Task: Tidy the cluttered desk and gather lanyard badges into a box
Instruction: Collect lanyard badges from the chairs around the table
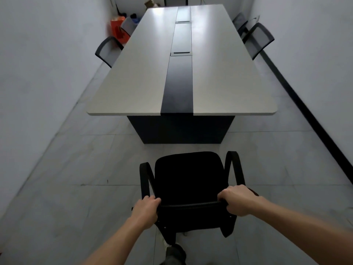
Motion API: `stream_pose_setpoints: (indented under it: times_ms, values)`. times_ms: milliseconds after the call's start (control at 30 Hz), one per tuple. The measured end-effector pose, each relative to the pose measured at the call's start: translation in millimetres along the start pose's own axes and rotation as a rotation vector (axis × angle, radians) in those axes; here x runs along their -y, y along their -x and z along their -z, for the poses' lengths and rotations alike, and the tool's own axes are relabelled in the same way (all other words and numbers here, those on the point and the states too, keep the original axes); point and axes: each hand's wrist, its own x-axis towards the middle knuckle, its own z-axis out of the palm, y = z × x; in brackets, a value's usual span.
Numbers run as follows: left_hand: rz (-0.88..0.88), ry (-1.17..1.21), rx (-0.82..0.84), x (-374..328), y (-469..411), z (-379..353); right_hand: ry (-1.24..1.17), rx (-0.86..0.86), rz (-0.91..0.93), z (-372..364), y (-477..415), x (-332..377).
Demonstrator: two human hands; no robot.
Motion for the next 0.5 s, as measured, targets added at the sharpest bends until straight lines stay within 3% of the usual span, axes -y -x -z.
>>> stream_pose_setpoints:
  times_ms: [500]
  values:
    - [0.067, 0.029, -0.120, 91, -121, 74, -0.061, -0.048, -0.123, 90, -137, -15]
